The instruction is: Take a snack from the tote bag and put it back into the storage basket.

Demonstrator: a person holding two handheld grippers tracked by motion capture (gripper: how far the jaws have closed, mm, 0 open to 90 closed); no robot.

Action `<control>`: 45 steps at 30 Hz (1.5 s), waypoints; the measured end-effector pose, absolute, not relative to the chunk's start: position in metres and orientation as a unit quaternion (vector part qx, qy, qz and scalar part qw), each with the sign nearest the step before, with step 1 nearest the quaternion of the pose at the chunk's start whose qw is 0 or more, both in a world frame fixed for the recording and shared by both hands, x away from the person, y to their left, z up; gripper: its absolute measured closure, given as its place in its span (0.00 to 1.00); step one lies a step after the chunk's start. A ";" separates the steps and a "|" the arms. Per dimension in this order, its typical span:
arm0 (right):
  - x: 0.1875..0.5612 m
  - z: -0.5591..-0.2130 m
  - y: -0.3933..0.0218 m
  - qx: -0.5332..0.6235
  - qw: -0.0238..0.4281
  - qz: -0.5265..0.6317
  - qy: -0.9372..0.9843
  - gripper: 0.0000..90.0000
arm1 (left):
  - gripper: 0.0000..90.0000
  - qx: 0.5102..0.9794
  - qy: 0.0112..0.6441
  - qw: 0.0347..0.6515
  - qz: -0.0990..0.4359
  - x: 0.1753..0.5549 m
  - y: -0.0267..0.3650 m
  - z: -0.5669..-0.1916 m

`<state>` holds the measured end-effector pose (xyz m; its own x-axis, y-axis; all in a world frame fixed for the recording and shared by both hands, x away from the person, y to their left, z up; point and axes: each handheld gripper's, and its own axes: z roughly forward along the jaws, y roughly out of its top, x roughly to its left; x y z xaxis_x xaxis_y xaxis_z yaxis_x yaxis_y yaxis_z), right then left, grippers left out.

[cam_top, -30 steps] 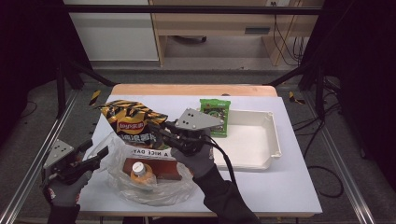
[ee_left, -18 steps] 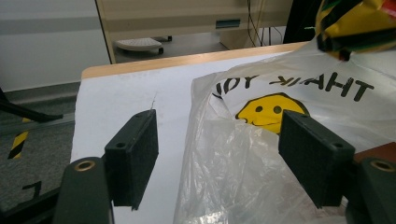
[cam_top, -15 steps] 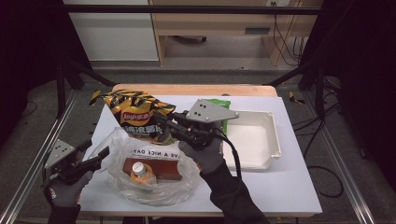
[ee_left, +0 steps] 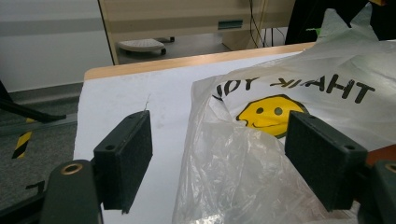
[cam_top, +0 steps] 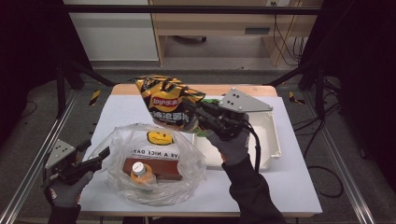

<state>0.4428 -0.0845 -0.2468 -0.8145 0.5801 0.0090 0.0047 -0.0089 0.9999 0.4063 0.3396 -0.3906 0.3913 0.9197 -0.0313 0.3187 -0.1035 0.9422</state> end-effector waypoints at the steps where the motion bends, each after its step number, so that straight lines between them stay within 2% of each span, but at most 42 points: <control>1: 0.443 -0.247 -0.091 0.222 0.218 0.674 0.670 0.94 | 0.25 0.676 0.458 0.488 0.308 0.406 0.340 -0.391; 11: 0.450 -0.260 -0.138 0.265 0.241 0.652 0.668 0.94 | 0.25 0.678 0.456 0.488 0.306 0.406 0.338 -0.391; 31: 0.461 -0.317 -0.209 0.341 0.244 0.625 0.658 0.94 | 0.25 0.682 0.454 0.486 0.305 0.407 0.333 -0.392; 45: 0.464 -0.346 -0.249 0.381 0.249 0.617 0.642 0.94 | 0.25 0.681 0.455 0.485 0.307 0.406 0.333 -0.392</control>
<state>0.4643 -0.2493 -0.3455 -0.5854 0.7966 0.1508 0.1828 -0.0515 0.9818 0.4065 0.3328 -0.3918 0.3964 0.9178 -0.0233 0.3224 -0.1154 0.9395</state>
